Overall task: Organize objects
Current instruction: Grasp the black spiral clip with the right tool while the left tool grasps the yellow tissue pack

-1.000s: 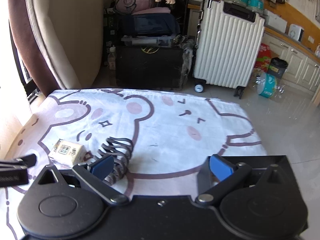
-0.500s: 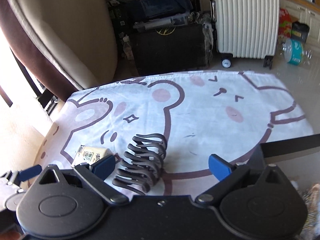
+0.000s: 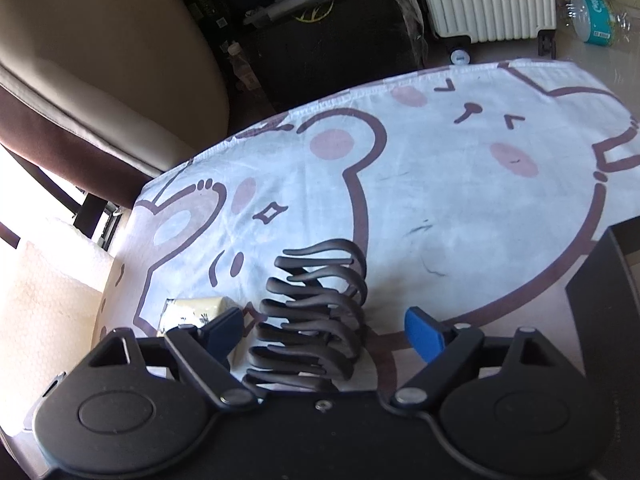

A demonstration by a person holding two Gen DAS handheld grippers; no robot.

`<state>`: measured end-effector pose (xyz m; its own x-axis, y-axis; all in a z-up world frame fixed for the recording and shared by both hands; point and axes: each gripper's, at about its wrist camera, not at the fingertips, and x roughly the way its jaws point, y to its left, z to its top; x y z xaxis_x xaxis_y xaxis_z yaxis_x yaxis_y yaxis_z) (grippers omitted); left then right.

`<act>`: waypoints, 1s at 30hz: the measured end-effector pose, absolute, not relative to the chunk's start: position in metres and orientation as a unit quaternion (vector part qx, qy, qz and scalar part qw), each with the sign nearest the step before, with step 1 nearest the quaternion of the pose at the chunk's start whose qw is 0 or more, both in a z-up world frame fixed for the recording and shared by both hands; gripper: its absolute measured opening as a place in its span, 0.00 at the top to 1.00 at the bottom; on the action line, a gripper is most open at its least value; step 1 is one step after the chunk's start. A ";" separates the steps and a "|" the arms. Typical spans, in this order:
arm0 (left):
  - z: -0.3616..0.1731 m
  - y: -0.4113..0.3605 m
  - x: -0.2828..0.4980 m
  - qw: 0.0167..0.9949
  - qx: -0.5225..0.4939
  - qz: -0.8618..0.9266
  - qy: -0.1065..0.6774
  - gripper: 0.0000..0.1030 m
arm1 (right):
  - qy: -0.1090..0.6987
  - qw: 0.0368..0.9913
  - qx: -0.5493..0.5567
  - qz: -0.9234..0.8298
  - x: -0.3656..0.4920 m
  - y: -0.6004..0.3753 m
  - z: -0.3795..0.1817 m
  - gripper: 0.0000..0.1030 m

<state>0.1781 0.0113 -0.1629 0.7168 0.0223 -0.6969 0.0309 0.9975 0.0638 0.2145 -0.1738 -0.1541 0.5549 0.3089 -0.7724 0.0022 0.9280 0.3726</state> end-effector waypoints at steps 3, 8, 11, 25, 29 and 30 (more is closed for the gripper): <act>-0.166 0.012 0.182 0.925 0.032 0.001 0.379 0.00 | 0.473 0.860 0.165 0.099 0.218 -0.171 -0.160 0.26; -0.167 0.015 0.187 0.924 0.008 -0.008 0.381 0.00 | 0.480 0.855 0.154 0.125 0.219 -0.168 -0.157 0.39; -0.165 0.013 0.189 0.924 -0.004 -0.008 0.382 0.05 | 0.479 0.858 0.128 0.134 0.216 -0.168 -0.153 0.39; -0.154 0.007 0.184 0.913 -0.018 -0.003 0.407 0.29 | 0.461 0.879 0.007 0.122 0.190 -0.191 -0.127 0.39; -0.151 0.007 0.181 0.909 -0.021 -0.003 0.416 0.29 | 0.448 0.878 -0.099 0.135 0.176 -0.177 -0.126 0.39; -0.150 0.008 0.180 0.908 -0.022 -0.004 0.418 0.29 | 0.442 0.875 -0.139 0.139 0.171 -0.171 -0.128 0.39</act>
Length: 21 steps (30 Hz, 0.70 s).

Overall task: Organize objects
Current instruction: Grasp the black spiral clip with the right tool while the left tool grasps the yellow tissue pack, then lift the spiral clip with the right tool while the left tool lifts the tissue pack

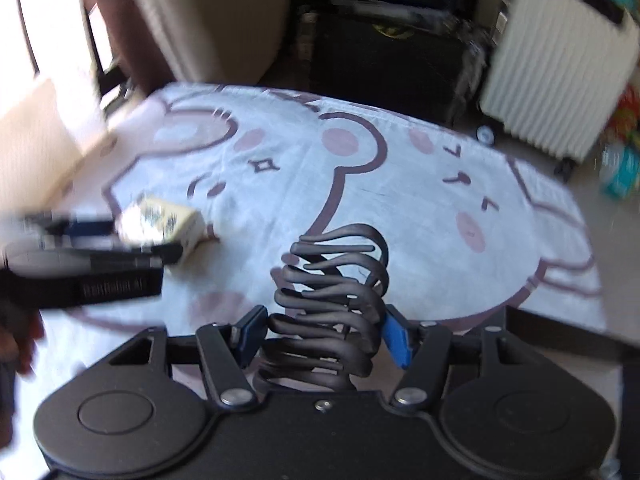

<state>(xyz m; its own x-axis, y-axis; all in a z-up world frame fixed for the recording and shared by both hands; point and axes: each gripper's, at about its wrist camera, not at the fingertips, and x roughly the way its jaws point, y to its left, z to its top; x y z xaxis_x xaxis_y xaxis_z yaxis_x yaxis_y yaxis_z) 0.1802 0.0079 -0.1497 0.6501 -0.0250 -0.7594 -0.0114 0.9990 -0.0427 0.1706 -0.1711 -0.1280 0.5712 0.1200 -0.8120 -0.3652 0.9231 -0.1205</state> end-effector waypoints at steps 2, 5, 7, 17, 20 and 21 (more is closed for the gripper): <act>-0.148 0.009 0.178 0.907 -0.025 -0.003 0.421 0.29 | 0.431 0.863 -0.218 0.147 0.160 -0.158 -0.136 0.39; -0.145 0.012 0.175 0.904 -0.031 -0.003 0.426 0.29 | 0.420 0.843 -0.288 0.172 0.145 -0.146 -0.143 0.39; -0.143 0.013 0.174 0.903 -0.032 -0.003 0.429 0.29 | 0.419 0.839 -0.292 0.189 0.140 -0.142 -0.141 0.39; -0.140 0.025 0.166 0.891 -0.041 0.004 0.451 0.28 | 0.436 0.819 -0.206 0.312 0.112 -0.126 -0.118 0.24; -0.138 0.027 0.163 0.889 -0.040 0.001 0.455 0.29 | 0.447 0.812 -0.188 0.324 0.108 -0.125 -0.115 0.24; -0.138 0.028 0.162 0.889 -0.039 0.001 0.456 0.29 | 0.450 0.811 -0.184 0.327 0.106 -0.125 -0.115 0.24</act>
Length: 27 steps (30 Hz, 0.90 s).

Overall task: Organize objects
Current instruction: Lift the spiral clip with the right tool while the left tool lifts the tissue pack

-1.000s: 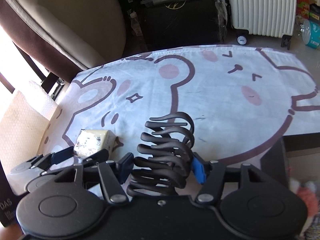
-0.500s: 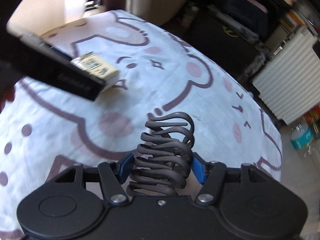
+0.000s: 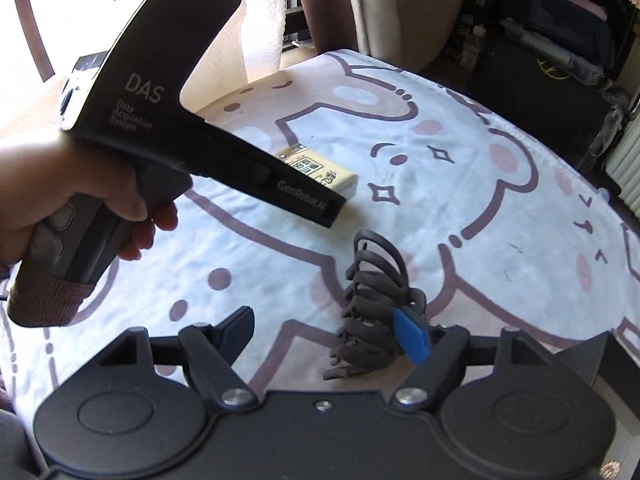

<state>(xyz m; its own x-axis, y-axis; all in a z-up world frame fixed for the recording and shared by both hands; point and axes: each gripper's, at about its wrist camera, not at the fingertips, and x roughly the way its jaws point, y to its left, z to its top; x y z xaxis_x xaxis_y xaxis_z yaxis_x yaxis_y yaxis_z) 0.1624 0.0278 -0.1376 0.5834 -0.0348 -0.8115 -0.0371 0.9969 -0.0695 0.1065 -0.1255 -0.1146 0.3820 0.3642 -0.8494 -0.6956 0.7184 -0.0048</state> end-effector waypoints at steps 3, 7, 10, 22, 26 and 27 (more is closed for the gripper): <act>-0.135 0.030 0.159 0.886 -0.040 -0.003 0.461 0.29 | 0.454 0.812 -0.164 0.328 0.105 -0.130 -0.112 0.30; -0.132 0.033 0.153 0.884 -0.028 -0.011 0.466 0.29 | 0.451 0.830 -0.108 0.312 0.111 -0.147 -0.101 0.35; -0.131 0.035 0.148 0.883 -0.015 -0.018 0.469 0.29 | 0.450 0.845 -0.058 0.284 0.119 -0.162 -0.097 0.35; -0.131 0.051 0.141 0.878 -0.014 -0.004 0.478 0.29 | 0.480 0.868 0.062 0.109 0.154 -0.212 -0.120 0.64; -0.133 0.052 0.140 0.874 -0.005 -0.010 0.485 0.29 | 0.505 0.854 0.049 0.118 0.156 -0.206 -0.135 0.61; -0.133 0.052 0.140 0.874 -0.002 -0.011 0.487 0.29 | 0.510 0.850 0.051 0.125 0.156 -0.204 -0.137 0.61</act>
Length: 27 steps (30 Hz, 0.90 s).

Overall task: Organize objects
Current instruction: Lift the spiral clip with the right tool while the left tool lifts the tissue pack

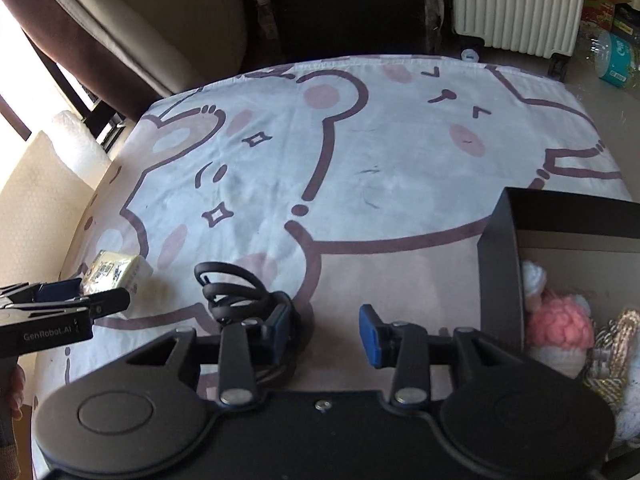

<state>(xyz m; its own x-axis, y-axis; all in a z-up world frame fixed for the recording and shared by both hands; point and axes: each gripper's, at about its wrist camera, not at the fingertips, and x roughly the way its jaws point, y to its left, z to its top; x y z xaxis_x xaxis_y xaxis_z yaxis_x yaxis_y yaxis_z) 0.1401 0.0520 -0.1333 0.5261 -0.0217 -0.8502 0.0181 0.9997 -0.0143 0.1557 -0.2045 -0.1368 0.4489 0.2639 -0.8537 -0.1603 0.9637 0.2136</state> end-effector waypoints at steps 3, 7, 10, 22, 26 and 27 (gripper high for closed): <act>-0.135 0.054 0.139 0.871 0.001 -0.009 0.491 0.29 | 0.509 0.846 0.050 0.151 0.153 -0.197 -0.134 0.60; -0.136 0.055 0.139 0.868 0.000 -0.008 0.496 0.29 | 0.503 0.843 0.026 0.192 0.147 -0.180 -0.127 0.51; -0.136 0.055 0.138 0.868 0.003 -0.009 0.497 0.29 | 0.496 0.846 -0.001 0.196 0.144 -0.167 -0.124 0.51; -0.137 0.071 0.135 0.867 -0.007 0.003 0.499 0.29 | 0.496 0.845 0.004 0.201 0.149 -0.145 -0.124 0.50; -0.137 0.081 0.133 0.867 -0.008 0.018 0.497 0.29 | 0.487 0.848 -0.019 0.210 0.147 -0.131 -0.119 0.50; -0.137 0.084 0.132 0.867 -0.008 0.022 0.497 0.29 | 0.481 0.851 -0.035 0.209 0.146 -0.125 -0.118 0.49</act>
<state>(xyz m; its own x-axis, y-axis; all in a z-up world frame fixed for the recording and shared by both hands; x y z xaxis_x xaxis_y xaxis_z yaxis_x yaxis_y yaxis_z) 0.1324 0.0840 -0.1370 0.5050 0.0307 -0.8626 -0.0472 0.9989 0.0079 0.1456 -0.1253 -0.1180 0.4505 0.3222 -0.8326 -0.3900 0.9099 0.1412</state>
